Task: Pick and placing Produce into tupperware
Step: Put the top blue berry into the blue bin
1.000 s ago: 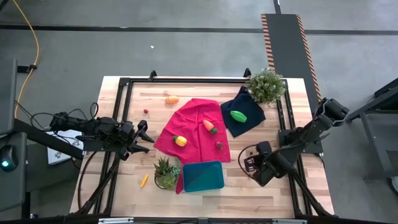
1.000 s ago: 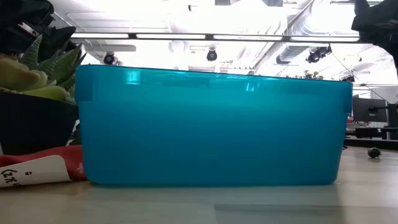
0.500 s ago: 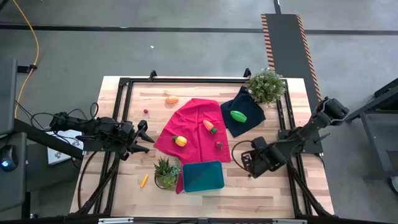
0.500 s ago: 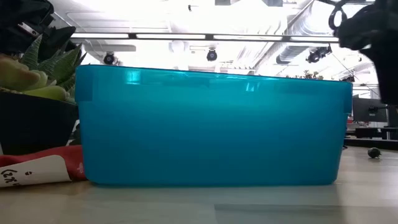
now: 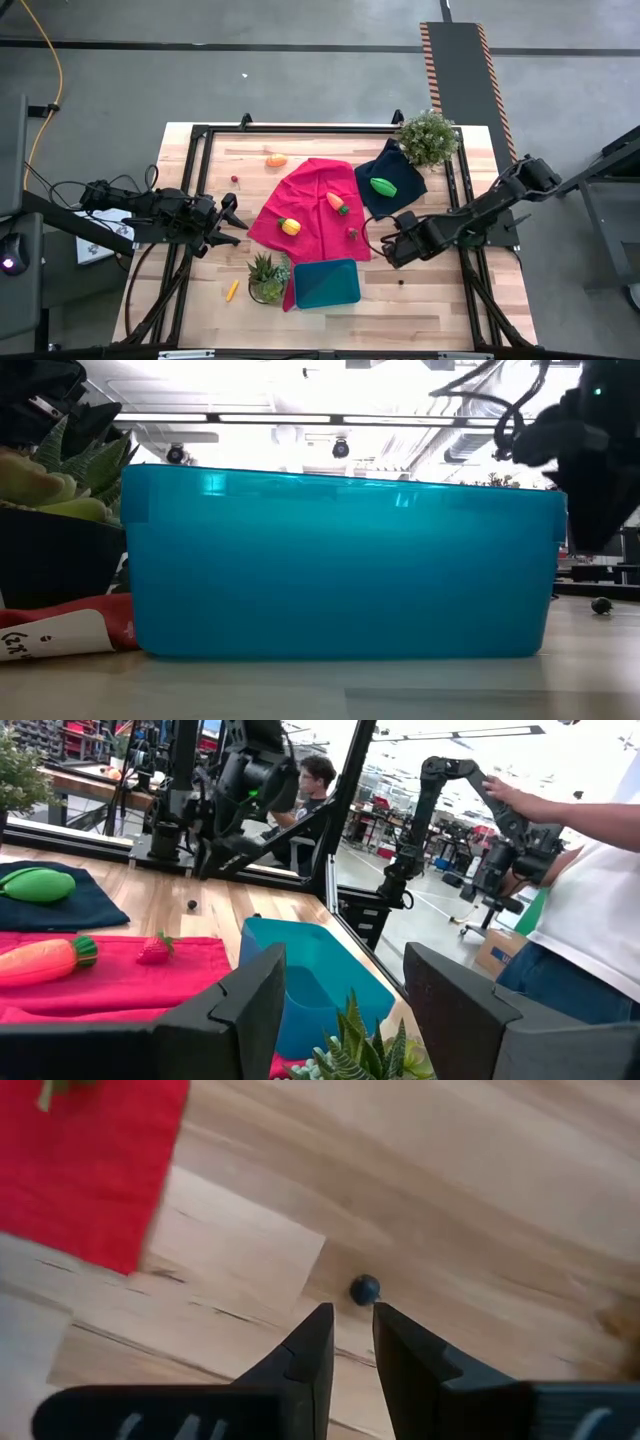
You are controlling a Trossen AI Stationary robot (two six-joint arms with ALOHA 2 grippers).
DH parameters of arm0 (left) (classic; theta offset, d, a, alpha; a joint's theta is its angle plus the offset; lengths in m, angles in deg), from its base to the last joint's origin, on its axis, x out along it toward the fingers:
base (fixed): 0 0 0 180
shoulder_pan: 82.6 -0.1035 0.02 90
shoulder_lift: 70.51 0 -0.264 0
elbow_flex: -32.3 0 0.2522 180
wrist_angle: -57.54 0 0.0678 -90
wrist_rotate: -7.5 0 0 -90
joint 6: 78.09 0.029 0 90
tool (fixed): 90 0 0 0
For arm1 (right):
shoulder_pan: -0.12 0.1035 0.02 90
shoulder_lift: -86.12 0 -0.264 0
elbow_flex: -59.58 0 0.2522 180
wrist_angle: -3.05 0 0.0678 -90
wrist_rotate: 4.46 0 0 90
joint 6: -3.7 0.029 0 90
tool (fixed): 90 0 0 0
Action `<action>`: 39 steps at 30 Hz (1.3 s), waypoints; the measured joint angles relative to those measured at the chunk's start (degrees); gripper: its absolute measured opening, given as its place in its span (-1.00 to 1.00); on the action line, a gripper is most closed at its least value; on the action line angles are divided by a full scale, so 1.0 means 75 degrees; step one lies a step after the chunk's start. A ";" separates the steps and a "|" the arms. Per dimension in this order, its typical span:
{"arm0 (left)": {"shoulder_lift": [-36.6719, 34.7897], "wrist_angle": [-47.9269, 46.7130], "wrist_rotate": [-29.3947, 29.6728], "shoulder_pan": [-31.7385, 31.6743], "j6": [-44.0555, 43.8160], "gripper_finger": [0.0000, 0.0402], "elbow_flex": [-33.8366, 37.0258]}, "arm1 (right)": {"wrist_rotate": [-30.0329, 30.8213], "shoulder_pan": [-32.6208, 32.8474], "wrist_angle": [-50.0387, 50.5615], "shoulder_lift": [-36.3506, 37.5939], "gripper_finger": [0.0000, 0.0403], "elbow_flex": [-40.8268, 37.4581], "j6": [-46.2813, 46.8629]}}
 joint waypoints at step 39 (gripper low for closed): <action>0.0000 -0.0003 0.0000 0.0001 -0.0001 -0.04 -0.0003 | -0.1803 -0.1728 -0.0080 -0.0015 -0.67 -0.0109 -0.3057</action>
